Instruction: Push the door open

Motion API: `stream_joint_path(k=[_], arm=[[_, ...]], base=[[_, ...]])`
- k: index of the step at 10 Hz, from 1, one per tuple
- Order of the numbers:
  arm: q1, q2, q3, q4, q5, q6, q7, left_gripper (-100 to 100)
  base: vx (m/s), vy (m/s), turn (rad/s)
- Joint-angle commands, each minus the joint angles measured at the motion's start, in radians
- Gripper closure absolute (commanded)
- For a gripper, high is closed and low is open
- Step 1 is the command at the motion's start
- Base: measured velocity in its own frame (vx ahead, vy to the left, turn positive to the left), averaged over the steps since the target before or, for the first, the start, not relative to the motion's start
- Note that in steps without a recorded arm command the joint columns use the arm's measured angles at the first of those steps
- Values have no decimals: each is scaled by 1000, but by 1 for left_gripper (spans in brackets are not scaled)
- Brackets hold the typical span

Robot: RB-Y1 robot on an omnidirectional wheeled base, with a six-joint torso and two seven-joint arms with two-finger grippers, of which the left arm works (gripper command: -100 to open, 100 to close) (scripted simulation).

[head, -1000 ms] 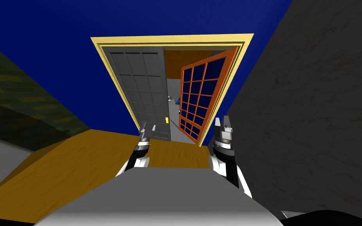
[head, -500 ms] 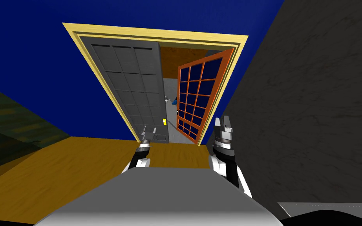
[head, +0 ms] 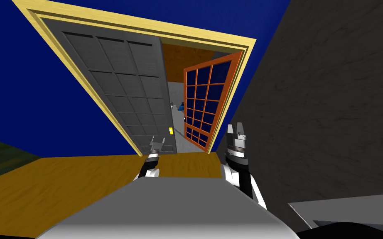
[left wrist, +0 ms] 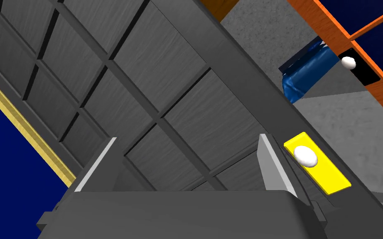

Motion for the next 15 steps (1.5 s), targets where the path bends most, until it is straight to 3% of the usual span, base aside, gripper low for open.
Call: stream_joint_path(k=[1, 15], arm=[[-5, -4, 2, 46, 19, -14, 41, -100], [-89, -50, 35, 430, 178, -112, 354, -100]], base=[[59, 84, -166], [59, 87, -162]])
